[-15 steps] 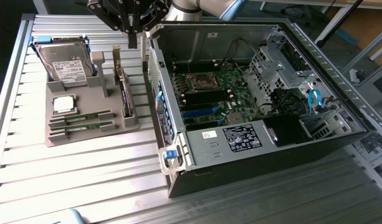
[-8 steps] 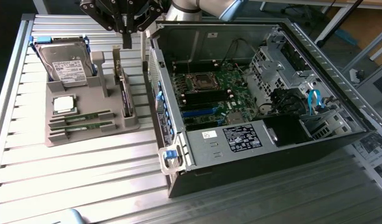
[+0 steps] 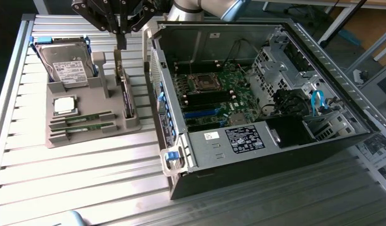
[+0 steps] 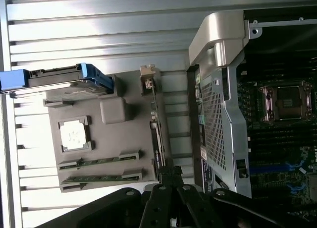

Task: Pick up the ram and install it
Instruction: 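Reach for the ram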

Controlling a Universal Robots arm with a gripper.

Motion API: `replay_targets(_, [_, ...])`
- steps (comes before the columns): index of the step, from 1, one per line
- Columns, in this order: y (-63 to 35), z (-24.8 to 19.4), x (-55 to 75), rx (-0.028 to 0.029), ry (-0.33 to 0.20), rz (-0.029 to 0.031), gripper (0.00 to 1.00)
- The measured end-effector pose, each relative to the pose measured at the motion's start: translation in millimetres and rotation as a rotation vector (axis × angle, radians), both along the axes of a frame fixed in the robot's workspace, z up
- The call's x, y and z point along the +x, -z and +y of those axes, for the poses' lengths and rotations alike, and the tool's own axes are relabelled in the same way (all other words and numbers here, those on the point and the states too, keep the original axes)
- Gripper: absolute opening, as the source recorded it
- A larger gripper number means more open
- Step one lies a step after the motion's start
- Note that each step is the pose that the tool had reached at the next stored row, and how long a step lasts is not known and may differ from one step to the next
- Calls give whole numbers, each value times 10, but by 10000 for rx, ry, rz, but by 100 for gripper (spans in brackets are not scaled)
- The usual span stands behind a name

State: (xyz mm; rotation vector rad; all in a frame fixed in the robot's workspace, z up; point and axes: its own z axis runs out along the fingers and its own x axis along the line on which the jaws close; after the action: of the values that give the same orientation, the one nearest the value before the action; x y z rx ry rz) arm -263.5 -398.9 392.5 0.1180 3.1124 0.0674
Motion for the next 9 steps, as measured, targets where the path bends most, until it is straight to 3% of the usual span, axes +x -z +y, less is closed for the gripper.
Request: replay_targets(9, [2,0,-137,0,-1,0,11])
